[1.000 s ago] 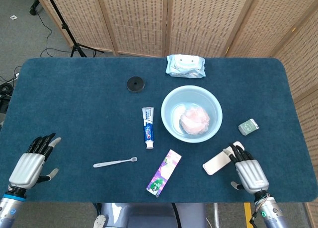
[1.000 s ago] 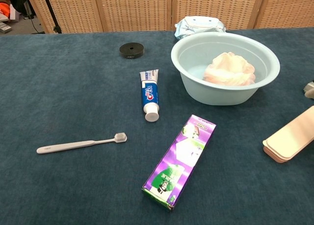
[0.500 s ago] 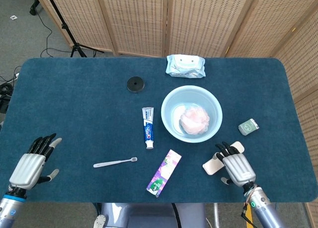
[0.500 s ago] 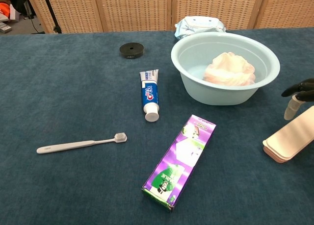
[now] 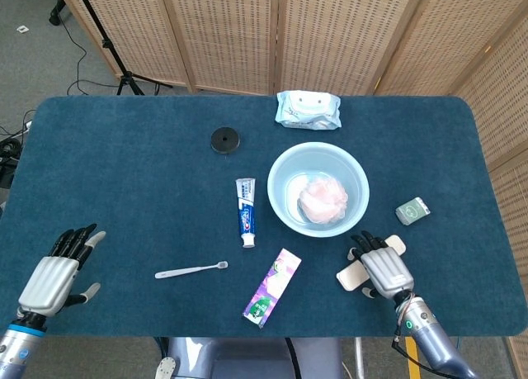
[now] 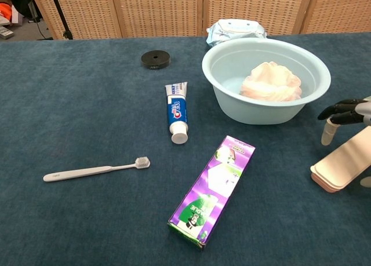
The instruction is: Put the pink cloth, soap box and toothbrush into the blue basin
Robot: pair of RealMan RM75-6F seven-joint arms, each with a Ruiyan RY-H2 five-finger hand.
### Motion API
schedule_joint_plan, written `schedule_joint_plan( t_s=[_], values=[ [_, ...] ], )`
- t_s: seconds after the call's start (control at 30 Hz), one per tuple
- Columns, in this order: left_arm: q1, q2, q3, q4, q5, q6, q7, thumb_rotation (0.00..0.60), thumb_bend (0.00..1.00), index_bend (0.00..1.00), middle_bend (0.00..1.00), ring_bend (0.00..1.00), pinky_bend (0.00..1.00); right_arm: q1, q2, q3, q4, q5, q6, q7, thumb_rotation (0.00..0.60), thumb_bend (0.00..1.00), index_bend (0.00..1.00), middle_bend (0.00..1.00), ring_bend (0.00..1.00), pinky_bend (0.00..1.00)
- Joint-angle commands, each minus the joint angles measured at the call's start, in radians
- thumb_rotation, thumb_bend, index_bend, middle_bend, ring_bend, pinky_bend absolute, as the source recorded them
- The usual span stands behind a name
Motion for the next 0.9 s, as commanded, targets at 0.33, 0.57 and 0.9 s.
schedule_joint_plan(
  t_s=[0.33,0.57,0.9],
  values=[
    [0.0,-0.001,0.007,-0.004,0.015,0.001,0.006,0.6,0.24,0.0,0.0,0.0,0.0,0.021,-0.024,0.019,0.035,0.035,-0.043,0.0,0.6,0.1,0.35,0.13,0.06,0.16],
    [0.0,-0.002,0.008,-0.005,0.013,0.0,0.005,0.6,0.25,0.0,0.0,0.0,0.0,0.018,-0.044,0.011,0.065,0.026,-0.053,0.022,0.6,0.1,0.38,0.13,0.06,0.16],
    [-0.001,-0.002,0.008,-0.007,0.013,-0.001,0.008,0.6,0.24,0.0,0.0,0.0,0.0,0.012,-0.065,0.003,0.095,0.023,-0.061,0.033,0.6,0.13,0.44,0.15,0.08,0.16]
  ],
)
